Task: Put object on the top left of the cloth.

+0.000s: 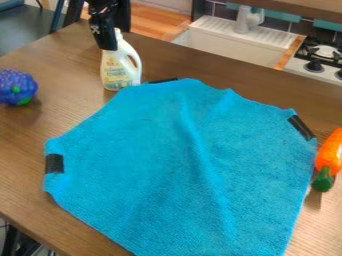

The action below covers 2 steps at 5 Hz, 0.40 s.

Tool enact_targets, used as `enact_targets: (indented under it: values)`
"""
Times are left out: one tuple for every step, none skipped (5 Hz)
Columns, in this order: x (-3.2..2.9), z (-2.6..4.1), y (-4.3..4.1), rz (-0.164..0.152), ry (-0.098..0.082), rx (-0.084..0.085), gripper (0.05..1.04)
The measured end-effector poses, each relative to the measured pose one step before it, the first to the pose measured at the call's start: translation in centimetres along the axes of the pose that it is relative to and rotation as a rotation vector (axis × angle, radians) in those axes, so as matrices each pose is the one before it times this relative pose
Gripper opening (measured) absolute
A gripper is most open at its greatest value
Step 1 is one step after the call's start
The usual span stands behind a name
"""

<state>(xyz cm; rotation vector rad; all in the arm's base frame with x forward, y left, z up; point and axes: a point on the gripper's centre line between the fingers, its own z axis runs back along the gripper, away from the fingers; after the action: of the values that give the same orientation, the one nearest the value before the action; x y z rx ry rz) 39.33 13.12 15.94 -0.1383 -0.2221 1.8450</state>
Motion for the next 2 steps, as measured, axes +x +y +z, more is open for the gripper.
enact_targets:
  values:
    - [-0.458,-0.12,0.021,-0.0019,-0.0042,0.0045,1.001]
    - [-0.128,-0.982,0.045,0.0111,-0.0113,0.0275,1.001]
